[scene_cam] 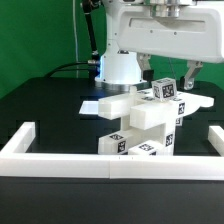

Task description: Assemble chair

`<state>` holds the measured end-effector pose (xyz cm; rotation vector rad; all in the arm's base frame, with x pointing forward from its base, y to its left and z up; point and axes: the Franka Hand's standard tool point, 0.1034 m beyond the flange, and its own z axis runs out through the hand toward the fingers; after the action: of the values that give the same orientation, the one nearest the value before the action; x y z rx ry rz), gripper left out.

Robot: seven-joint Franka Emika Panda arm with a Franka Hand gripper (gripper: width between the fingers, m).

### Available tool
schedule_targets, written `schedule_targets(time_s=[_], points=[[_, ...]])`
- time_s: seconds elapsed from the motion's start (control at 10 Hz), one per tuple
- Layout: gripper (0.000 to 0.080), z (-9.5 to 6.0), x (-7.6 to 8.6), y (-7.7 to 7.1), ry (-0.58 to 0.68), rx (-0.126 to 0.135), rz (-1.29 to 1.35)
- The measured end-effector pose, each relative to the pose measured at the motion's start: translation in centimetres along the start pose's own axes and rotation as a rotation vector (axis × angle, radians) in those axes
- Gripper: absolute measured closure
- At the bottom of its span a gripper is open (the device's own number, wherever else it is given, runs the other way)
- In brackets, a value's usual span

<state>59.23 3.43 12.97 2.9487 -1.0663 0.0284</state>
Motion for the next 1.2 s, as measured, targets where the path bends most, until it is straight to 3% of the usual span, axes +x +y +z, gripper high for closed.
schedule_targets(time_s=[0.3, 0.5, 0.8, 1.2], points=[[0.0150, -0.01, 0.14, 0.16, -0.001, 0.002, -0.208], [0.0150, -0.48, 0.31, 0.49, -0.005, 0.025, -0.330], [0.0150, -0.32, -0.17, 0.45, -0.004, 0.024, -0.613], [0.0150, -0.11, -0.55, -0.15, 0.007, 0.015, -0.786]])
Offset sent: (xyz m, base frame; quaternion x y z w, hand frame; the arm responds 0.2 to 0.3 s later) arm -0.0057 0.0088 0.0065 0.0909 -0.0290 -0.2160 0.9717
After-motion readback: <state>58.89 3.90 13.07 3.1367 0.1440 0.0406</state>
